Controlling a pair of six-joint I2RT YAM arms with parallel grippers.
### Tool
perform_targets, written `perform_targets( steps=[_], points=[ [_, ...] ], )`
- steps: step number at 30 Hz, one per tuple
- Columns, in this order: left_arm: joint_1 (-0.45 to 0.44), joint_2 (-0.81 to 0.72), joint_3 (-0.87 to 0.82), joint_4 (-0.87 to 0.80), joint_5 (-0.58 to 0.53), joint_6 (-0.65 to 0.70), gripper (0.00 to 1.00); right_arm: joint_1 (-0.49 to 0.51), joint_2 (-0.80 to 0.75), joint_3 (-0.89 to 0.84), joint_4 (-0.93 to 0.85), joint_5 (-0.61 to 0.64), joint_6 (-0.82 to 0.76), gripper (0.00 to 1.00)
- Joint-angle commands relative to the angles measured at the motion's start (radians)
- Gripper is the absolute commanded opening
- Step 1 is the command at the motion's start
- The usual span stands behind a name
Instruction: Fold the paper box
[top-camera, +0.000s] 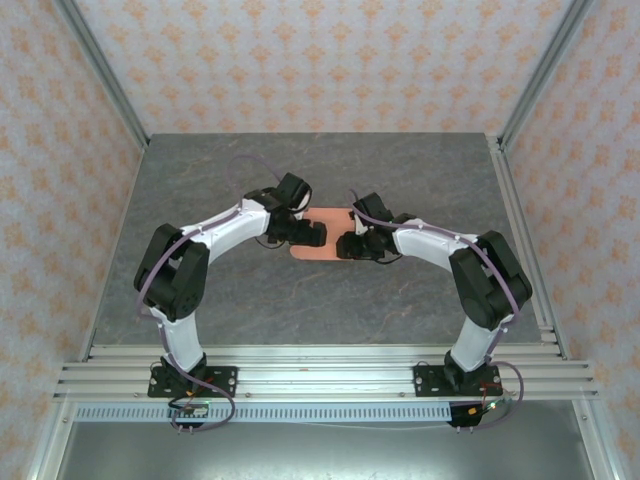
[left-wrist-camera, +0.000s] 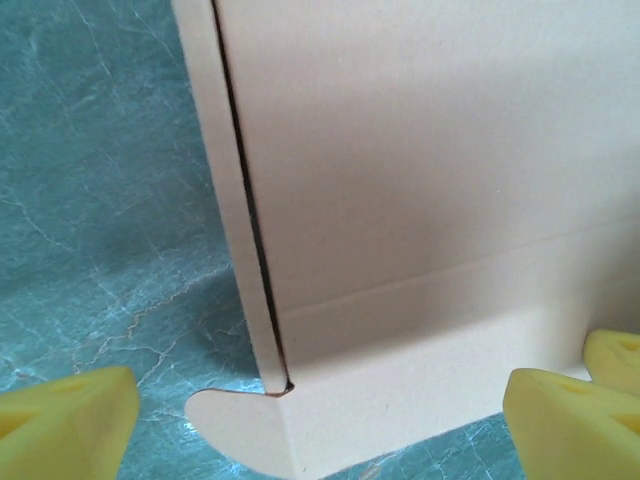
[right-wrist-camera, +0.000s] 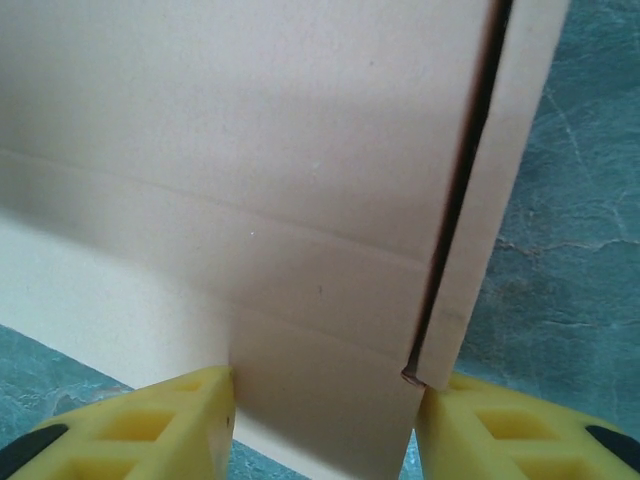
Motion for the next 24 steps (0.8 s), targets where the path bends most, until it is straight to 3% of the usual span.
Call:
perform_targets(
  steps=[1,10,15,17,24],
  points=[
    [-0.002,-0.006,-0.002,-0.045,-0.031,0.023,0.94,0.006,-0.016,0.010,-0.042,0.064,-0.004,0.49],
    [-0.002,0.027,0.044,-0.048,-0.017,0.042,0.92,0.006,-0.022,0.039,-0.068,0.083,-0.020,0.51],
    [-0.002,0.101,0.116,-0.065,-0.012,0.046,0.85,0.006,-0.035,0.054,-0.091,0.092,-0.025,0.53],
    [0.000,0.119,0.127,-0.063,-0.015,0.045,0.77,0.007,-0.043,0.055,-0.096,0.102,-0.027,0.53],
    [0.003,0.130,0.129,-0.060,-0.023,0.036,0.74,0.006,-0.028,0.068,-0.098,0.116,-0.032,0.55]
  ],
)
